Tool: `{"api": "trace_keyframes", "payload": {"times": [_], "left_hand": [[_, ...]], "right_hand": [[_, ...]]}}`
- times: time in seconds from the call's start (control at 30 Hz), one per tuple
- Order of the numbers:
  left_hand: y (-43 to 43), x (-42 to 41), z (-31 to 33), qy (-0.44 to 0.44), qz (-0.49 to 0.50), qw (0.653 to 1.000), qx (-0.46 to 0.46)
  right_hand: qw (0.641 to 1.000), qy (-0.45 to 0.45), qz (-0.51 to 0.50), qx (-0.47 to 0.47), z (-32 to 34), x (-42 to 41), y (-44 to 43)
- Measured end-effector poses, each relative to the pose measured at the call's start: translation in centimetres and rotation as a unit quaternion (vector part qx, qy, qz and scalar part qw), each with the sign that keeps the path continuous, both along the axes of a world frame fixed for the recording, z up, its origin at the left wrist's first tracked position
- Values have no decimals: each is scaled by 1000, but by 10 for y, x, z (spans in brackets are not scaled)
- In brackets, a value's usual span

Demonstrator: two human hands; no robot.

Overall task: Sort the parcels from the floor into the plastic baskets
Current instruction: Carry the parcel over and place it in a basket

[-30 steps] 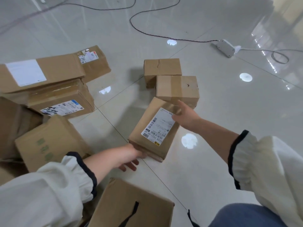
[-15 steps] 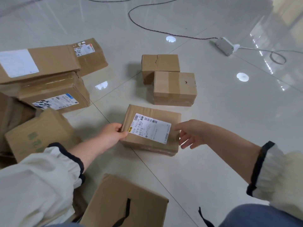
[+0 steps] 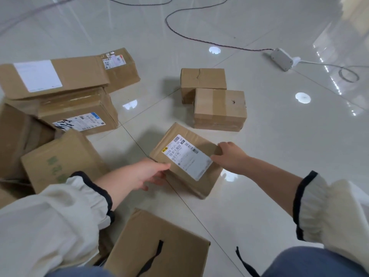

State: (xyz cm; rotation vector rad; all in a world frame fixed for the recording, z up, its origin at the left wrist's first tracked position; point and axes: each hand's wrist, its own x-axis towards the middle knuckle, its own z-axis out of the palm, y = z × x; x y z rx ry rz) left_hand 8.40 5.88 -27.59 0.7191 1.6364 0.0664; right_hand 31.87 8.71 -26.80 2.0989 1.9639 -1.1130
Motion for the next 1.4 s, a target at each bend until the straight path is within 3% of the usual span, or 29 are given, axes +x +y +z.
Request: {"api": "trace_keyframes", "payload": {"times": [0.07, 0.23, 0.67, 0.77, 0.9, 1.03, 1.13, 1.4], "left_hand": [[2, 0, -1, 10, 12, 998, 53], [-1, 8, -5, 8, -33, 995, 96], [-7, 12, -33, 59, -32, 978, 199], [-4, 20, -25, 103, -69, 974, 192], [2, 31, 11, 100, -80, 977, 172], [-9, 42, 78, 67, -23, 974, 213], [-22, 46, 167, 39, 35, 968, 246], [-47, 59, 511, 5, 110, 936, 335]], "right_hand": [[999, -14, -3, -37, 3, 3, -5], [960, 115, -45, -252, 7, 1, -24], [955, 106, -190, -203, -19, -17, -19], [947, 115, -229, -195, -14, -21, -24], [926, 144, -256, -239, 16, -19, -28], [918, 170, -274, -232, 91, -4, -34], [914, 215, -283, -197, 183, 7, -50], [913, 294, -271, -77, 521, 27, -101]]}}
